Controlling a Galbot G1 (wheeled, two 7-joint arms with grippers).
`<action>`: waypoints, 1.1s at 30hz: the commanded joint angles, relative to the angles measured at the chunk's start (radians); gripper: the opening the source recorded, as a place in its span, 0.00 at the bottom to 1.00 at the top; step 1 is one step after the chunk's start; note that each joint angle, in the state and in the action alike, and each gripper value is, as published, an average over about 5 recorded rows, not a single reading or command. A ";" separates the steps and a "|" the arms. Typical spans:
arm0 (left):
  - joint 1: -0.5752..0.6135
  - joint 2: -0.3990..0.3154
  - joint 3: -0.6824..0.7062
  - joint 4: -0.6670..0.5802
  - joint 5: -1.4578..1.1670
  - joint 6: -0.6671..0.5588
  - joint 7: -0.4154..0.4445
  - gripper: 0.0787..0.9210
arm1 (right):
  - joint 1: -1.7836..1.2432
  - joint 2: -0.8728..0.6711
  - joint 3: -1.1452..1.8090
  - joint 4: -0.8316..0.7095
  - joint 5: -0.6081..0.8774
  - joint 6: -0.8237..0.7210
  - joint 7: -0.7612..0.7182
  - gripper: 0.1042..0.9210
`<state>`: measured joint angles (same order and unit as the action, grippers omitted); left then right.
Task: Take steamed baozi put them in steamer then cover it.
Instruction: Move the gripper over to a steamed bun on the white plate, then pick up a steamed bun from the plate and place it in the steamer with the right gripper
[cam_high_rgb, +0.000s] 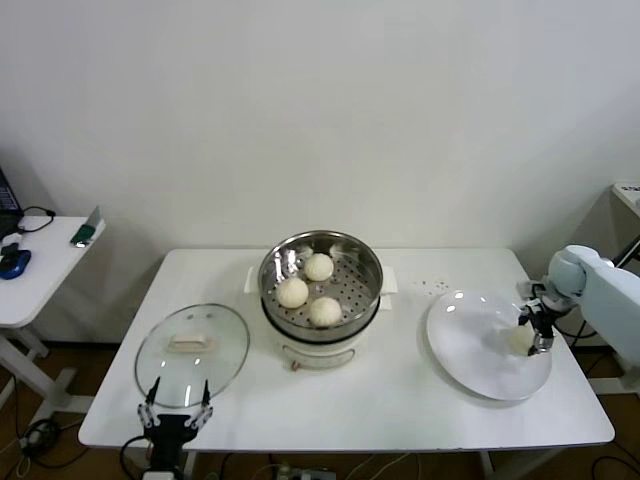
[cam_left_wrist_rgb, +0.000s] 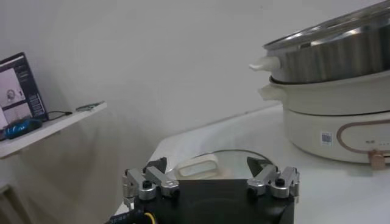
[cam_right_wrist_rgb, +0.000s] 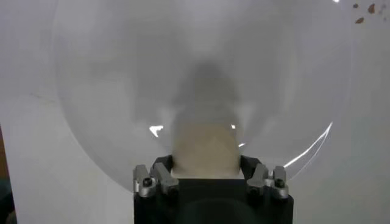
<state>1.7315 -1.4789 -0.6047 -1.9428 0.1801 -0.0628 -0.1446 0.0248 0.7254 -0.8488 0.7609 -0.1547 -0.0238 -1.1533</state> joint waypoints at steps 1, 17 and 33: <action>0.001 0.005 -0.001 -0.004 -0.003 0.000 0.001 0.88 | 0.122 -0.012 -0.113 0.048 0.134 -0.031 0.002 0.75; 0.003 0.004 0.039 -0.022 -0.003 -0.009 0.004 0.88 | 0.814 0.256 -0.711 0.198 0.857 -0.200 0.042 0.74; 0.018 0.041 0.065 -0.070 -0.046 -0.006 0.010 0.88 | 0.826 0.547 -0.854 0.262 1.123 -0.274 0.102 0.75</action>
<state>1.7456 -1.4482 -0.5473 -1.9980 0.1511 -0.0735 -0.1352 0.7805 1.1032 -1.5802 0.9813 0.7731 -0.2522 -1.0803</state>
